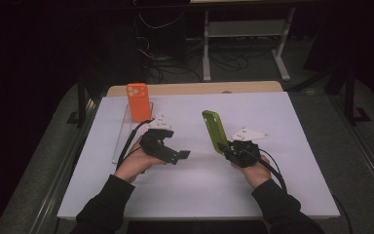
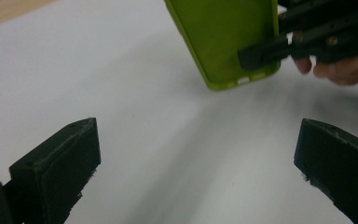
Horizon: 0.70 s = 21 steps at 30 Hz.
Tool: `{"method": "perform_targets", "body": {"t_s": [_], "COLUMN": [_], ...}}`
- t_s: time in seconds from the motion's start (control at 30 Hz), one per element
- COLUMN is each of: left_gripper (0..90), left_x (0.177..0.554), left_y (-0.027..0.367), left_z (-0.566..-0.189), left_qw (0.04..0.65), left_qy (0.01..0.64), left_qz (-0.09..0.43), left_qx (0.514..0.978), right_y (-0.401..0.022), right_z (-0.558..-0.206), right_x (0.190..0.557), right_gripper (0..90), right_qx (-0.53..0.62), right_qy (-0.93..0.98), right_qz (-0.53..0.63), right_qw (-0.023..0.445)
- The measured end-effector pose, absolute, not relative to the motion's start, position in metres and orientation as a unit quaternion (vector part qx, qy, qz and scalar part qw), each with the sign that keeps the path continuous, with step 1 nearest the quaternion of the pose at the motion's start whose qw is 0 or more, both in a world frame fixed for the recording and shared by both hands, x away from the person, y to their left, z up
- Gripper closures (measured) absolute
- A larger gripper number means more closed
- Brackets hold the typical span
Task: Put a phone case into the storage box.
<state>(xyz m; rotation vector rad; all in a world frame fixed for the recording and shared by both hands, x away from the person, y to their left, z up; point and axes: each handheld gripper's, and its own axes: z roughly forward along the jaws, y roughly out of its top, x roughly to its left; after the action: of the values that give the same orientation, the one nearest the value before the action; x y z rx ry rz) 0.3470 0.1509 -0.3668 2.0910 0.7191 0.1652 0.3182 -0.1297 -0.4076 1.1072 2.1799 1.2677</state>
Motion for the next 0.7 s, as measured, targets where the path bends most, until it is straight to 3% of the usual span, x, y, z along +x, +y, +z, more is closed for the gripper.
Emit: {"method": "perform_targets", "body": {"t_s": [0.7], "left_gripper": [0.0], "left_x": [0.368], "left_y": [0.114], "left_z": [-0.362], "left_qw": [0.511], "left_qy": [0.304], "left_qz": [0.038], "left_qx": [0.803], "right_y": [-0.113], "right_z": [-0.404], "right_x": [0.308], "right_gripper": [75.2], "right_qx": [0.38], "right_qy": [0.774], "right_qz": [0.483], "right_qw": [0.152]}}
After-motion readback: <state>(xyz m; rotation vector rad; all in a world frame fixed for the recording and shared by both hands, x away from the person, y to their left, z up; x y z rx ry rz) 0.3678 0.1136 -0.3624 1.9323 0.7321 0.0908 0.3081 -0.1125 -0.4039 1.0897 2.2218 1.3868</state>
